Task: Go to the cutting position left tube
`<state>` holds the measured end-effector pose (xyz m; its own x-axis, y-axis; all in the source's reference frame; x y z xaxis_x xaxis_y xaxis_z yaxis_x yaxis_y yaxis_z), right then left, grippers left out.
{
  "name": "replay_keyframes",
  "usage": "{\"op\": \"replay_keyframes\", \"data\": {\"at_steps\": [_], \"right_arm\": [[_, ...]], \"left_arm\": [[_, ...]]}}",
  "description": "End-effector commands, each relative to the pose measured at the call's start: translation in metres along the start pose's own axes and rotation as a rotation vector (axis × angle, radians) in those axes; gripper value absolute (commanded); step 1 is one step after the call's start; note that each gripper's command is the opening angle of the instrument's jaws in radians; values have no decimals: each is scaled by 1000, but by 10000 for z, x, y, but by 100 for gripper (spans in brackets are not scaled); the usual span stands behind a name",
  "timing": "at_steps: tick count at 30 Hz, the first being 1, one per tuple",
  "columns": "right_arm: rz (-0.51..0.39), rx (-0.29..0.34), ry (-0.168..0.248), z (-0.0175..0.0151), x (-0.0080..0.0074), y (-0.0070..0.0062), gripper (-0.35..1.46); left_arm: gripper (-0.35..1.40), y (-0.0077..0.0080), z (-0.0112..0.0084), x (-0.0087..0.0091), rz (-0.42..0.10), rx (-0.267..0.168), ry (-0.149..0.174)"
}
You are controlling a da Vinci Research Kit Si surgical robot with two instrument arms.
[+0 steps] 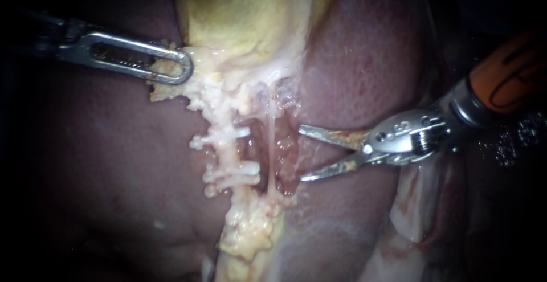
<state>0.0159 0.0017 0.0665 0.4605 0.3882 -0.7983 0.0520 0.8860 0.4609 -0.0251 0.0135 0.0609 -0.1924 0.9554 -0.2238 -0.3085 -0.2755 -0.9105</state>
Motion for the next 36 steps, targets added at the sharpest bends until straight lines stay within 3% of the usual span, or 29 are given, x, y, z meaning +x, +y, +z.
{"op": "replay_keyframes", "data": {"at_steps": [1,8,13,18,25,36], "right_arm": [[1,9,-2,5,0,1,145],[31,52,1,34,-18,6,145],[46,67,0,45,-38,17,145],[43,85,1,51,-48,29,145],[15,149,28,64,-43,33,143],[-39,264,107,92,-19,23,136]], "left_arm": [[-35,0,0,0,0,0,0],[-35,0,0,-1,1,1,0],[-35,-1,0,-1,1,1,0],[-35,-2,0,-2,2,1,0],[-35,-3,1,-3,2,1,0],[-35,-6,2,-4,4,1,0]]}}
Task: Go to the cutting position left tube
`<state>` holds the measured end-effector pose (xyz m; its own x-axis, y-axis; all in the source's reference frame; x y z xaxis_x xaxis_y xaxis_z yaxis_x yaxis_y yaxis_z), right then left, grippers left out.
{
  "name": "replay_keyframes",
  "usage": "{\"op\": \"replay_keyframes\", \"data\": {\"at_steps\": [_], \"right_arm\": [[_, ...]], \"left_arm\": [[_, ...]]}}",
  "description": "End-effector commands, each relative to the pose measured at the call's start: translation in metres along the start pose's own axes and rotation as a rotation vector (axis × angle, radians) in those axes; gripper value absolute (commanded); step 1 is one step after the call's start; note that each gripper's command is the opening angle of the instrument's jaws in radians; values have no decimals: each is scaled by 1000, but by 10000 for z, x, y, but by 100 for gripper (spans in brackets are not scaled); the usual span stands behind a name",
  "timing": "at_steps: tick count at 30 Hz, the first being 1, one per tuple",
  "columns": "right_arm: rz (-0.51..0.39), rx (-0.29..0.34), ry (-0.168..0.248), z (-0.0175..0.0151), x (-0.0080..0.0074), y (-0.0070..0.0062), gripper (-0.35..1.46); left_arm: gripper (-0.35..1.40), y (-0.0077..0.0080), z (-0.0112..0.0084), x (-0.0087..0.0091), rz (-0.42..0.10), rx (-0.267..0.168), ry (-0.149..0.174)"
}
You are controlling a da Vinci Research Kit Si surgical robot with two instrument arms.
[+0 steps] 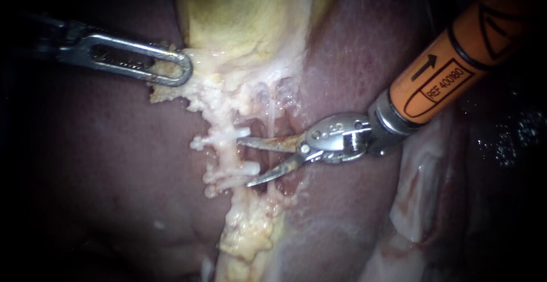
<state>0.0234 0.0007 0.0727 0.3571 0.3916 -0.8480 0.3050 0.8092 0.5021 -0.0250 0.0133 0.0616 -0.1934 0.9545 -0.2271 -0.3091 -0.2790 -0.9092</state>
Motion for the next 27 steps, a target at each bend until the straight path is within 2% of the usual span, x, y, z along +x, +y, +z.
{"op": "replay_keyframes", "data": {"at_steps": [1,4,7,13,17,27], "right_arm": [[4,6,6,3,2,0,135],[4,24,15,14,9,-1,131],[16,6,14,25,14,1,131],[95,-17,55,46,24,11,133],[145,-26,61,57,29,16,135],[277,-41,87,75,42,13,133]], "left_arm": [[-35,-1,0,0,1,0,0],[-35,-1,1,0,1,0,0],[-35,-1,1,0,1,0,0],[-35,-1,2,0,1,1,1],[-35,-1,2,0,1,1,1],[-35,-1,3,0,1,1,1]]}}
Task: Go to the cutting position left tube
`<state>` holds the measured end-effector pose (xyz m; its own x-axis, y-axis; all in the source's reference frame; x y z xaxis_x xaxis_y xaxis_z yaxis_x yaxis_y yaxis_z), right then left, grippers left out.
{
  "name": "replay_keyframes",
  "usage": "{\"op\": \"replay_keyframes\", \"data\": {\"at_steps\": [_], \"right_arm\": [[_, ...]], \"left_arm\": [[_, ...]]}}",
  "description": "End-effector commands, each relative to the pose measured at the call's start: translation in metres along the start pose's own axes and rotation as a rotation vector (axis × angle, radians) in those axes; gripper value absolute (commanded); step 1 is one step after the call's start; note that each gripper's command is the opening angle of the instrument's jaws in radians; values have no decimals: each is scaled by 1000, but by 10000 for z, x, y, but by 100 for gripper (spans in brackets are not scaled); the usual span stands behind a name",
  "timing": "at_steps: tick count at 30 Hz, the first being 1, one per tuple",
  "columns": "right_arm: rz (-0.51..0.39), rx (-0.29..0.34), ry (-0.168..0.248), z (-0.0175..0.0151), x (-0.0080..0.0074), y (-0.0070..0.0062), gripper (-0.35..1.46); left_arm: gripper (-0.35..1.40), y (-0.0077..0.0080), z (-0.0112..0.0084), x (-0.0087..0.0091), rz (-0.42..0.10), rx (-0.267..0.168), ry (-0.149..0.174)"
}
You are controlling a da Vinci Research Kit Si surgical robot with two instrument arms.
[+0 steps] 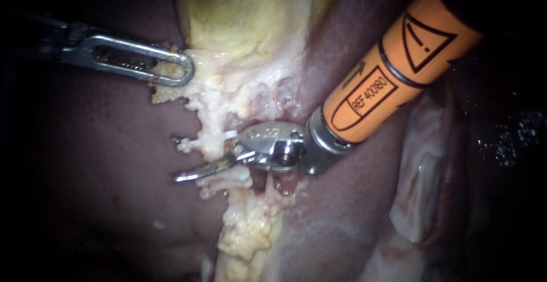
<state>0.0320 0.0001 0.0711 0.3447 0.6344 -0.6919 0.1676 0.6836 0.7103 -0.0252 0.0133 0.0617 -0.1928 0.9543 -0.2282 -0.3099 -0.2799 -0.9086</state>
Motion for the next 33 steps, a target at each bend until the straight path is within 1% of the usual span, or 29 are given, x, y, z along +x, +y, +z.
{"op": "replay_keyframes", "data": {"at_steps": [1,6,9,12,16,19,21,24,33], "right_arm": [[6,2,1,1,1,-1,133],[23,4,9,4,3,-6,135],[28,10,17,5,4,-13,138],[27,18,21,5,8,-24,141],[26,37,36,7,17,-42,141],[27,45,42,7,25,-53,141],[28,50,48,7,29,-57,141],[29,53,52,7,33,-61,141],[29,53,52,6,33,-60,141]], "left_arm": [[-35,0,0,0,0,0,0],[-35,0,0,0,0,0,0],[-35,0,0,0,0,0,0],[-35,0,0,0,0,0,0],[-35,0,-1,0,0,0,0],[-35,0,-1,0,0,0,0],[-35,0,-1,0,0,0,0],[-35,0,-1,0,0,0,0],[-35,0,-1,0,0,0,0]]}}
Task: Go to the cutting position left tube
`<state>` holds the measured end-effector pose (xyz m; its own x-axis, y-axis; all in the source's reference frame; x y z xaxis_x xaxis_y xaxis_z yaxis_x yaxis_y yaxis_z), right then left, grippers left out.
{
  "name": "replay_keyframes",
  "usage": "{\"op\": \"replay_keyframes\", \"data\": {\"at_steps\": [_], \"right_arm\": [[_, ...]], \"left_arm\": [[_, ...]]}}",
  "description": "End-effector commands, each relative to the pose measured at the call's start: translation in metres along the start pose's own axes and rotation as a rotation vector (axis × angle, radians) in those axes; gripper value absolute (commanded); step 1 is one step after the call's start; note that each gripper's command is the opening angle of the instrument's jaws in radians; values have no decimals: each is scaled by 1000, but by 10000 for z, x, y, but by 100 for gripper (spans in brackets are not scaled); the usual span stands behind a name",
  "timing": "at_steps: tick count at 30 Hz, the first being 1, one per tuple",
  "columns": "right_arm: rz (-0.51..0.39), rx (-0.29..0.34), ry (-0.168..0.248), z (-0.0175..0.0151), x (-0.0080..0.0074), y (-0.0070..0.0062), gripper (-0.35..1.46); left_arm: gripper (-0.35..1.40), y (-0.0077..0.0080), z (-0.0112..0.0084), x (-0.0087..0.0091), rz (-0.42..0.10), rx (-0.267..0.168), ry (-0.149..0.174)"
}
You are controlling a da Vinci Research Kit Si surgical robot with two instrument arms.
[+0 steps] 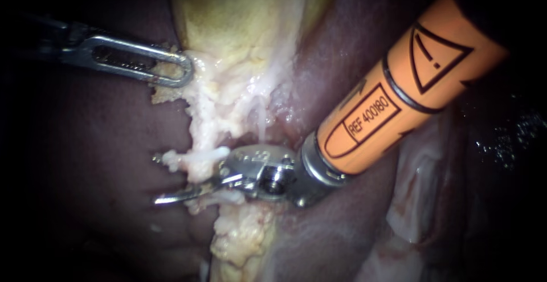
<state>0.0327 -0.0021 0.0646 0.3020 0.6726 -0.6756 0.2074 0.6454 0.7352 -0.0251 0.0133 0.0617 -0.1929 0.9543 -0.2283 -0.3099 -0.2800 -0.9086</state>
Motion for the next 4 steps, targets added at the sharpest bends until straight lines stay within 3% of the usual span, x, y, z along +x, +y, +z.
{"op": "replay_keyframes", "data": {"at_steps": [1,4], "right_arm": [[0,-1,0,0,-1,1,141],[-1,-2,-1,-1,-4,5,141]], "left_arm": [[-35,0,0,0,0,0,0],[-35,0,0,0,0,0,0]]}}
